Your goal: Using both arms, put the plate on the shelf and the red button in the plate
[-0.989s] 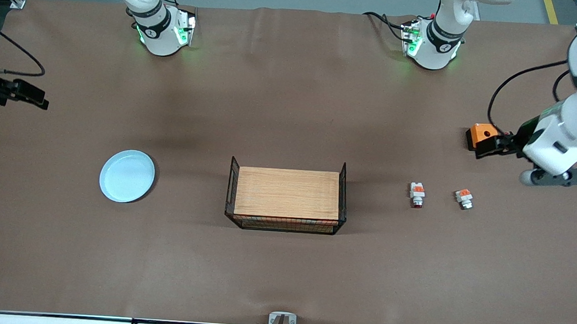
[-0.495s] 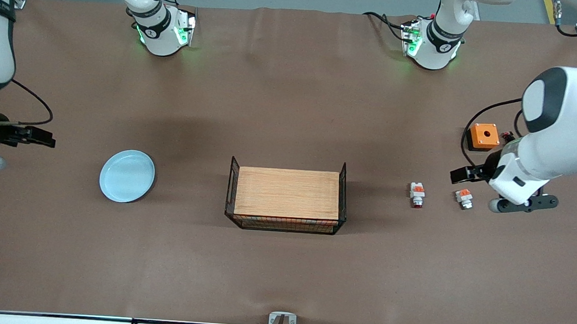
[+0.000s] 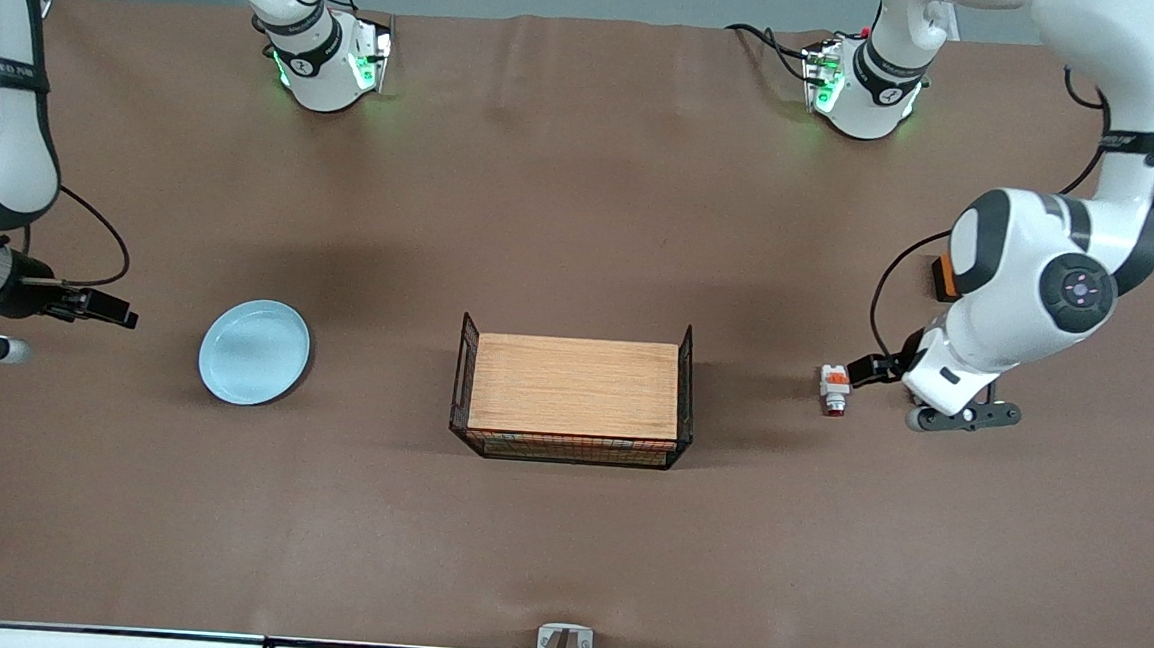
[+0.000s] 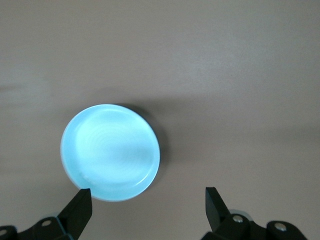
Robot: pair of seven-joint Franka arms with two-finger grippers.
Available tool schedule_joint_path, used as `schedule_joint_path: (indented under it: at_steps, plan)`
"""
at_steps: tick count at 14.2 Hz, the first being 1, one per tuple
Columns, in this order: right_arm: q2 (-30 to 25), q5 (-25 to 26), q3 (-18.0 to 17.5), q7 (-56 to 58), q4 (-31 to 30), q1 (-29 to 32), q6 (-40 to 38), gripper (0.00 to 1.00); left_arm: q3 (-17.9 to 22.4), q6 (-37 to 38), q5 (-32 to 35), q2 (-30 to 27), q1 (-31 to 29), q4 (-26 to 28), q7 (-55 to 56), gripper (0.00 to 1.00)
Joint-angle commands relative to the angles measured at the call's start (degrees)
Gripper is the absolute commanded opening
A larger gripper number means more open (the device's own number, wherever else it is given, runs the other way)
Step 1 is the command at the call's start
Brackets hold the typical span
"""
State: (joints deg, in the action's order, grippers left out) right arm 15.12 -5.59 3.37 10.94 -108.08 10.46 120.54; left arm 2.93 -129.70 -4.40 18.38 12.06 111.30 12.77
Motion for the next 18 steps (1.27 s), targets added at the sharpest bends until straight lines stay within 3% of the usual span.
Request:
schedule_joint_path:
  at_steps: [1,3,6,10,18]
  plan:
    - [-0.4,-1.0,-0.7,0.3,-7.3,0.3,9.0,1.00,-0.8,-6.7,0.1,2.4,0.2,2.9,-0.9,1.00]
    - [0.7,-1.0,-0.8,0.3,-10.5,-0.4,14.9,1.00,-1.1,-10.8,0.1,4.4,0.1,4.6,-2.0,1.00]
    - [4.2,-1.0,-0.8,0.2,-10.6,-1.0,19.2,1.00,-1.2,-18.3,0.1,5.2,-0.4,9.1,-7.0,1.00]
    - [8.1,-1.1,-0.9,0.2,-10.7,-0.8,22.1,1.00,-1.2,-20.0,0.1,6.0,-0.3,11.1,-7.1,1.00]
    - [11.7,-1.4,-1.0,0.3,-11.4,-0.3,23.1,1.00,-2.1,-23.0,0.1,10.0,0.2,10.2,-7.4,0.96]
